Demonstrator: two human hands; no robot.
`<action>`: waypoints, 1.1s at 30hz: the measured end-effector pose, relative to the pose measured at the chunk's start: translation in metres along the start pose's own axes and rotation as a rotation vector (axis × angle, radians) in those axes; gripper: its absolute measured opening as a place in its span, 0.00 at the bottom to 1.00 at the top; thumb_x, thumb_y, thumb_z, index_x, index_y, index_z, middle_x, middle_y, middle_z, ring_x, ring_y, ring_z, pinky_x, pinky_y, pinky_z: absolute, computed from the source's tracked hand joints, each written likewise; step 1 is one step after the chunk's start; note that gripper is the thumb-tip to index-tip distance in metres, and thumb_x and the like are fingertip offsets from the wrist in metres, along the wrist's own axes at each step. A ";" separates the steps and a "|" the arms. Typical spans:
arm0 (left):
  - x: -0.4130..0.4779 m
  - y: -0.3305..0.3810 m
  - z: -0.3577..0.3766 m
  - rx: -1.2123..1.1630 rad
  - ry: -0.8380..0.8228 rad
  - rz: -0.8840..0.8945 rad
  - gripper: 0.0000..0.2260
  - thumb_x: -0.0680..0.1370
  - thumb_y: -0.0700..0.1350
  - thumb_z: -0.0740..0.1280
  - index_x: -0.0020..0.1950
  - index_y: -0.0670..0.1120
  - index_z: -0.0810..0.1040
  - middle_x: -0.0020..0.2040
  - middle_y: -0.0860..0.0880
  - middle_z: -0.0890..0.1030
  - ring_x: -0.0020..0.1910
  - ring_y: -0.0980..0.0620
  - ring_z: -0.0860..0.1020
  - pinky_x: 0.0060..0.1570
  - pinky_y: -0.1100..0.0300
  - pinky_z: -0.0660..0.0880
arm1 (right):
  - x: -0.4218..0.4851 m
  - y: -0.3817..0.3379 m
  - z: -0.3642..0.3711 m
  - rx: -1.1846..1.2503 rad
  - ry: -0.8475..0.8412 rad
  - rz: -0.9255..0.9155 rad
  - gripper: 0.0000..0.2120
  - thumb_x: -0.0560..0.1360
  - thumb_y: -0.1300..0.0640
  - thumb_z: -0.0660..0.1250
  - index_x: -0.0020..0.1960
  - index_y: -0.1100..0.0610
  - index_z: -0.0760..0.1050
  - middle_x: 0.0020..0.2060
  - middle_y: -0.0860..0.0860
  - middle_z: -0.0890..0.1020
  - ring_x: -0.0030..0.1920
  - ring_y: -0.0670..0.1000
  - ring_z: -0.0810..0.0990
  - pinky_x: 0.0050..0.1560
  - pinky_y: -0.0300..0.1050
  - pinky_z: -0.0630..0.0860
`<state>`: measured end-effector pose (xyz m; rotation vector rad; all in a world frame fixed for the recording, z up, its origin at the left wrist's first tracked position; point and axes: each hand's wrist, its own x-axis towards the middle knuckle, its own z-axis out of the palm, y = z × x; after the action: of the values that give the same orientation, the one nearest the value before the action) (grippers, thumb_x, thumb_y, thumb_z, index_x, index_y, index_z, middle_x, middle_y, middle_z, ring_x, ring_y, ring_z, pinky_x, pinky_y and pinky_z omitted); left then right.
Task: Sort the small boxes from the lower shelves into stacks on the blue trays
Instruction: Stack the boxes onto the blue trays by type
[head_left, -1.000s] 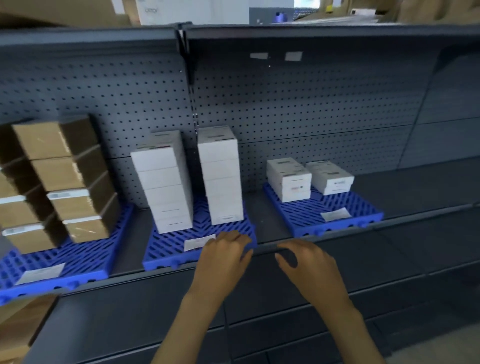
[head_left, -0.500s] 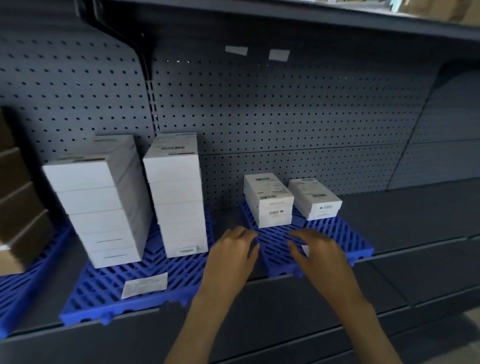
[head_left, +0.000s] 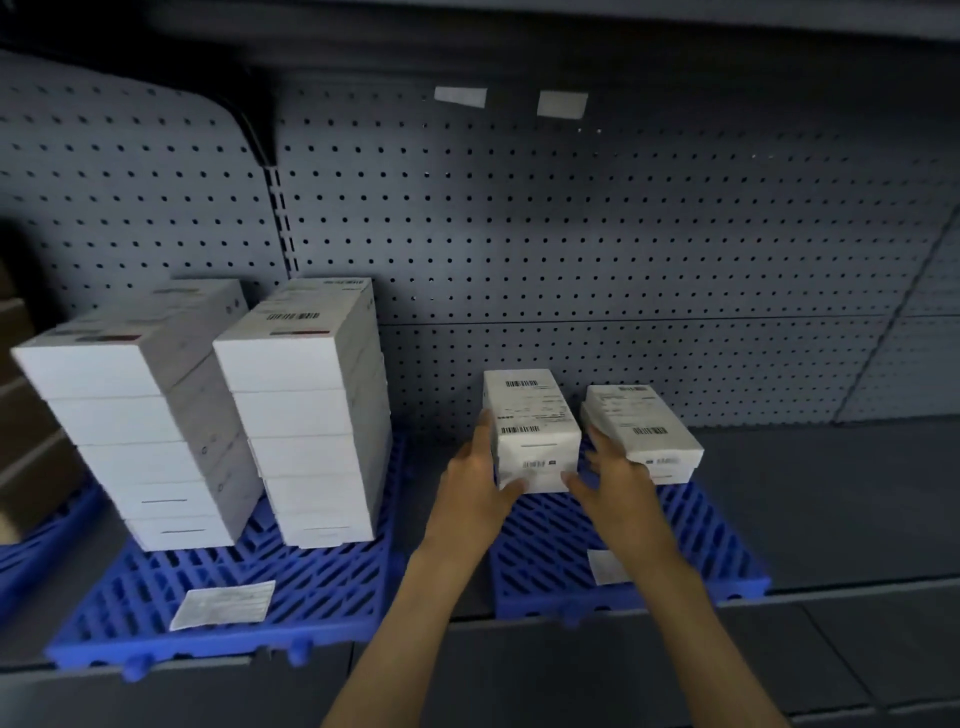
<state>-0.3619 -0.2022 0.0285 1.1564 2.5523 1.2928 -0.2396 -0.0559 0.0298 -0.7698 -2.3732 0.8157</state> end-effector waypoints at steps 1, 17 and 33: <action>0.003 0.001 0.005 -0.021 -0.013 -0.020 0.45 0.76 0.44 0.76 0.84 0.52 0.49 0.71 0.47 0.76 0.65 0.49 0.78 0.59 0.58 0.78 | 0.005 0.004 0.003 0.019 -0.022 -0.007 0.36 0.79 0.55 0.72 0.81 0.54 0.59 0.63 0.58 0.81 0.61 0.57 0.82 0.61 0.59 0.80; 0.024 0.001 0.026 0.027 0.038 -0.182 0.54 0.73 0.44 0.79 0.82 0.60 0.40 0.65 0.45 0.81 0.57 0.47 0.81 0.57 0.48 0.80 | 0.035 0.038 0.016 0.006 -0.072 -0.186 0.14 0.77 0.59 0.73 0.62 0.57 0.80 0.49 0.50 0.87 0.51 0.50 0.85 0.53 0.46 0.81; 0.007 0.002 0.025 0.001 0.078 -0.102 0.57 0.74 0.50 0.78 0.72 0.76 0.30 0.60 0.49 0.83 0.52 0.49 0.82 0.55 0.48 0.81 | 0.027 0.045 0.003 0.098 -0.101 -0.186 0.24 0.76 0.57 0.75 0.70 0.51 0.76 0.52 0.46 0.87 0.54 0.46 0.84 0.58 0.42 0.80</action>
<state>-0.3570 -0.1802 0.0156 0.9796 2.6281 1.3394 -0.2447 -0.0097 0.0048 -0.4708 -2.4286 0.9031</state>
